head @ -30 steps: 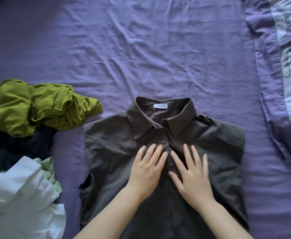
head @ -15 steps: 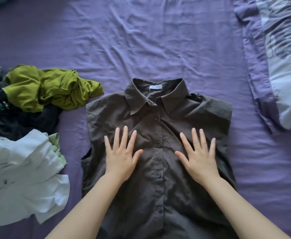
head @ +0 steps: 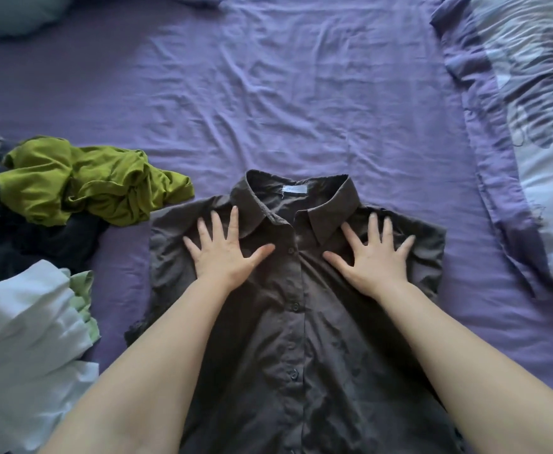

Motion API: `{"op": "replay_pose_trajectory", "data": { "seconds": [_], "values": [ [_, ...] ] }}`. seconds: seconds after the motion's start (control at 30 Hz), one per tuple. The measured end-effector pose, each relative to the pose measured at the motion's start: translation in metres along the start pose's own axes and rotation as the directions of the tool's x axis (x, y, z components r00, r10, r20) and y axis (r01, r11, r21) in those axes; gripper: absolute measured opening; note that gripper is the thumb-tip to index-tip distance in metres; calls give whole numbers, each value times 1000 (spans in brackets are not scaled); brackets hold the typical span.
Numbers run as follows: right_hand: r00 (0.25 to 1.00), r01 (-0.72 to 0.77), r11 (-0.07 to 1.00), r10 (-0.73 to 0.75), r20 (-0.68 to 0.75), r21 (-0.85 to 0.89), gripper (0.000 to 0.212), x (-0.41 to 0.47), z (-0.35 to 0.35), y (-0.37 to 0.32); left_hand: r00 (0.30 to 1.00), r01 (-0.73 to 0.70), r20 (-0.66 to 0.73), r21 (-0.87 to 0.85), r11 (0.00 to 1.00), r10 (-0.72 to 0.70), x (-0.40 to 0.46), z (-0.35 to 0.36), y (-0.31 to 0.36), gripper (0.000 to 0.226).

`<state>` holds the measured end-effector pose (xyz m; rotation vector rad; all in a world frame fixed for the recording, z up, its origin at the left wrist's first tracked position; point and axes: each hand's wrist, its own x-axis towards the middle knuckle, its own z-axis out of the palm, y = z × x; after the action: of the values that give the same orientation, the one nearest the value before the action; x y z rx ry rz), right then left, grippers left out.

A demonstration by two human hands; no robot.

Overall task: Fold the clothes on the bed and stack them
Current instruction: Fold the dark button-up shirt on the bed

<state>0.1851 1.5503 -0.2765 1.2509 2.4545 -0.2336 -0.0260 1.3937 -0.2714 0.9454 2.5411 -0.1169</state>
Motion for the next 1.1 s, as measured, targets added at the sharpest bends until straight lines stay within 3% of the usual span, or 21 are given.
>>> {"op": "replay_pose_trajectory", "data": {
  "seconds": [0.17, 0.33, 0.37, 0.43, 0.5, 0.53, 0.63, 0.77, 0.83, 0.93, 1.1],
  "values": [
    [1000, 6, 999, -6, 11, 47, 85, -12, -6, -4, 998, -50, 40, -9, 999, 50, -9, -5, -10, 105],
    [958, 112, 942, -18, -285, 315, 78, -128, 7, -9, 959, -170, -249, -133, 977, 133, -103, 6, -22, 73],
    [937, 179, 927, -59, -344, 329, 73, -159, 16, -12, 921, -280, -314, -121, 952, 231, -133, 14, -25, 64],
    [875, 369, 879, -218, -431, 303, 60, -217, 37, -22, 760, -570, -404, -40, 820, 509, -191, 35, -30, 40],
    [791, 555, 784, -395, -467, 278, 42, -259, 56, -33, 613, -755, -350, 4, 656, 708, -235, 51, -37, 16],
    [762, 608, 745, -451, -465, 273, 33, -275, 64, -36, 589, -790, -281, -1, 613, 758, -250, 57, -41, 13],
    [770, 625, 732, -521, -368, 271, 26, -302, 82, -42, 608, -794, -64, -53, 605, 792, -271, 65, -59, 22],
    [852, 518, 824, -520, -58, 229, 63, -314, 92, -43, 617, -769, 241, -18, 639, 749, -279, 72, -81, 61],
    [867, 487, 848, -499, 6, 210, 69, -314, 92, -45, 611, -760, 329, -12, 650, 721, -280, 75, -85, 76],
    [865, 497, 844, -501, -38, 199, 57, -311, 92, -46, 598, -775, 350, 24, 632, 721, -277, 75, -83, 73],
    [856, 516, 827, -488, -171, 223, 32, -303, 79, -52, 615, -782, 247, 72, 619, 749, -274, 70, -80, 39]
  ]
}}
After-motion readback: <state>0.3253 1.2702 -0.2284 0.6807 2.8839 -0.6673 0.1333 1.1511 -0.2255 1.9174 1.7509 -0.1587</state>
